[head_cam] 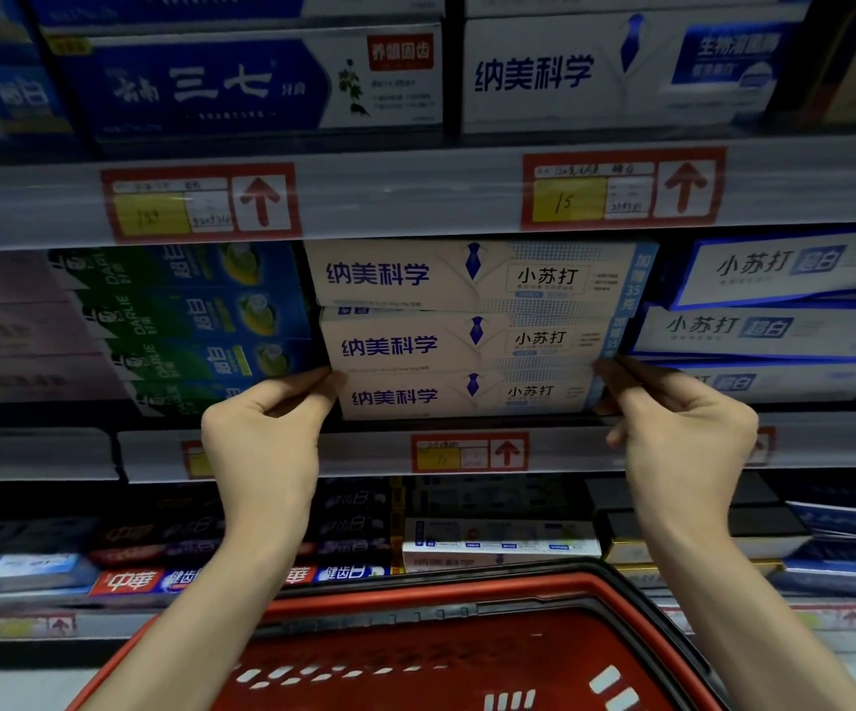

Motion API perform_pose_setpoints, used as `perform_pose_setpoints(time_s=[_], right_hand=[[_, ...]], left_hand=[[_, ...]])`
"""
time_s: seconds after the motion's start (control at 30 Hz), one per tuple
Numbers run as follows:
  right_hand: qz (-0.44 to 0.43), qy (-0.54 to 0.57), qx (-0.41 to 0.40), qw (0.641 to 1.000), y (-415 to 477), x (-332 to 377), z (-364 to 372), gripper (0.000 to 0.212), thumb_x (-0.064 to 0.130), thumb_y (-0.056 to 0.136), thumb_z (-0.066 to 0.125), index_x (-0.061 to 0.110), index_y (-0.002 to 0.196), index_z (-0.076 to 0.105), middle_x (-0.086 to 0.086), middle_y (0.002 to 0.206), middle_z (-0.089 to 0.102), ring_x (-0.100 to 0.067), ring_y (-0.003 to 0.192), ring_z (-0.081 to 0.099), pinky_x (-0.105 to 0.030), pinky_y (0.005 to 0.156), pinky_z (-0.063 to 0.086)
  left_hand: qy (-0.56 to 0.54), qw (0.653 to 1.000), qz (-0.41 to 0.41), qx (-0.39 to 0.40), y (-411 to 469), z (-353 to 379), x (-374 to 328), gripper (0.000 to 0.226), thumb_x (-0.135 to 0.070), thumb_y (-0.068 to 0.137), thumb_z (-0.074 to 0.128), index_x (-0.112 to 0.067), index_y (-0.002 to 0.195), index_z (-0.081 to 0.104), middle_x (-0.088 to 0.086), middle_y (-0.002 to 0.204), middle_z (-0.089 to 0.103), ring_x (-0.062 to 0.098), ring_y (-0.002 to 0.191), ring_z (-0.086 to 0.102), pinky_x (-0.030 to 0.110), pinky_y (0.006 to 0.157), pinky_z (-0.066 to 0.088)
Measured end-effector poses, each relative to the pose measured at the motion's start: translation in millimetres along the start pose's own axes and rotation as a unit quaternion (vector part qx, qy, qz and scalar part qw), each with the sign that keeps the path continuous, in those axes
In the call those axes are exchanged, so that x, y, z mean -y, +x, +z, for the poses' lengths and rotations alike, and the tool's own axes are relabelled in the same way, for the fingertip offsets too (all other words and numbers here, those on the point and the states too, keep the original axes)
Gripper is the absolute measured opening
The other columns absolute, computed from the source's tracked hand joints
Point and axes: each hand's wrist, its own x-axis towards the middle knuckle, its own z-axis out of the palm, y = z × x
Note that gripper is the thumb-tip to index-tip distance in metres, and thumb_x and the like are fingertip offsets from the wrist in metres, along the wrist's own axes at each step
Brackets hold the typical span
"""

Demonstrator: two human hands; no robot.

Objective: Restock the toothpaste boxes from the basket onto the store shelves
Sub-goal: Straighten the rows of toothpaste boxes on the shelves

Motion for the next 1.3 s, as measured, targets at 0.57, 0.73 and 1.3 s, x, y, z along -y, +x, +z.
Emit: perform_pose_setpoints(time_s=[0.57, 0.73, 1.3], right_hand=[[0.015, 0.043, -0.005, 0.999, -4.6, -4.2, 1.5, 0.007, 0.011, 0.092, 0.077, 0.008, 0.095, 0.082, -0.002, 0.062, 0.072, -0.012, 0.052, 0.06, -0.015, 0.054, 0.049], [0.015, 0.043, -0.009, 0.999, -5.1, -5.4, 0.2, 0.007, 0.01, 0.092, 0.076, 0.008, 0.088, 0.081, -0.002, 0.059, 0.07, -0.013, 0.053, 0.058, -0.015, 0.054, 0.047], [-0.017, 0.027, -0.03, 0.999, -12.3, 0.6, -1.5, 0.02, 0.016, 0.093, 0.076, 0.014, 0.113, 0.076, -0.001, 0.066, 0.073, -0.027, 0.051, 0.062, -0.035, 0.062, 0.054]], left_hand=[[0.023, 1.0, 0.0, 0.012, 0.6, -3.8, -1.4, 0.018, -0.021, 0.085, 0.084, -0.021, 0.103, 0.083, -0.014, 0.09, 0.08, 0.002, 0.094, 0.074, 0.021, 0.088, 0.056], [0.043, 0.999, -0.002, 0.01, 4.2, -3.6, -2.3, 0.017, -0.025, 0.083, 0.087, -0.027, 0.099, 0.084, -0.015, 0.087, 0.08, 0.003, 0.092, 0.075, 0.024, 0.086, 0.056], [0.076, 0.996, 0.04, -0.002, -4.8, -2.3, -11.1, 0.018, -0.018, 0.09, 0.079, -0.027, 0.105, 0.082, -0.013, 0.084, 0.078, 0.0, 0.08, 0.071, 0.02, 0.077, 0.055]])
